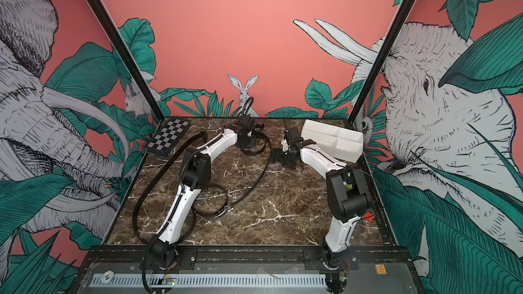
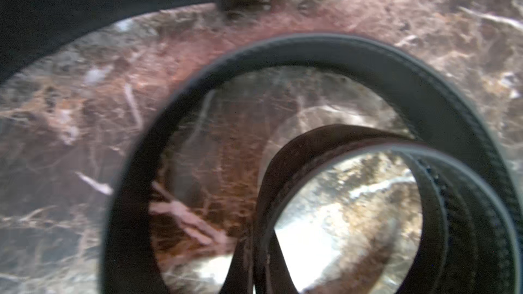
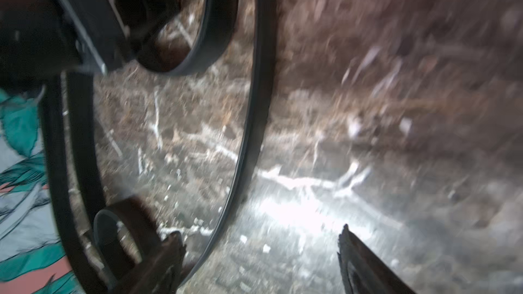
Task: Place the belts into the storage roll
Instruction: Roll the belt at the center of the board.
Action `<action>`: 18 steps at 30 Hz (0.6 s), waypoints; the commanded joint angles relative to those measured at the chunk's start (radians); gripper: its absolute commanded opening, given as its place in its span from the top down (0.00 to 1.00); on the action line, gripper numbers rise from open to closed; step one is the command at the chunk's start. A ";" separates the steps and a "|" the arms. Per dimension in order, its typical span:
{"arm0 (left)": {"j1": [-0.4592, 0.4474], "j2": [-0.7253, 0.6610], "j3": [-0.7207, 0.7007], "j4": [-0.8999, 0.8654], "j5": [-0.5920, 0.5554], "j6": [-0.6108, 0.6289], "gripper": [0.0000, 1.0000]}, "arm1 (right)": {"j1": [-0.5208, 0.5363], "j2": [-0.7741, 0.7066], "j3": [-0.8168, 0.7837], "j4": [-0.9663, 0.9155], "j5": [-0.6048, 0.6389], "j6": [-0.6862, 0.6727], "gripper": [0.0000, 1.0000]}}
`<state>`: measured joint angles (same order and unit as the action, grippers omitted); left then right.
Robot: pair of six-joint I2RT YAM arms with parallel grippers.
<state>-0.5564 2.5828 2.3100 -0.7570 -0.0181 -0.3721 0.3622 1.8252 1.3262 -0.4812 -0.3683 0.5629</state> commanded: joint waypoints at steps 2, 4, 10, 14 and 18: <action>-0.044 0.034 -0.096 -0.142 0.061 -0.004 1.00 | -0.002 0.142 0.142 0.048 0.082 -0.065 0.15; -0.052 0.023 -0.109 -0.140 0.054 -0.004 1.00 | -0.005 0.203 0.213 0.057 0.093 -0.066 0.14; -0.057 0.012 -0.130 -0.141 0.034 -0.008 1.00 | -0.006 0.364 0.382 0.057 0.140 -0.059 0.15; -0.058 0.008 -0.130 -0.142 0.029 -0.010 1.00 | -0.006 0.440 0.461 0.010 0.158 -0.048 0.30; -0.057 0.002 -0.133 -0.142 0.043 -0.010 1.00 | -0.005 0.447 0.449 -0.023 0.194 -0.047 0.55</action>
<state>-0.6071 2.5404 2.2414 -0.7475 -0.0086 -0.3737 0.3599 2.2696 1.7683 -0.4503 -0.2211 0.5175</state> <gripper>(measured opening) 0.078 0.478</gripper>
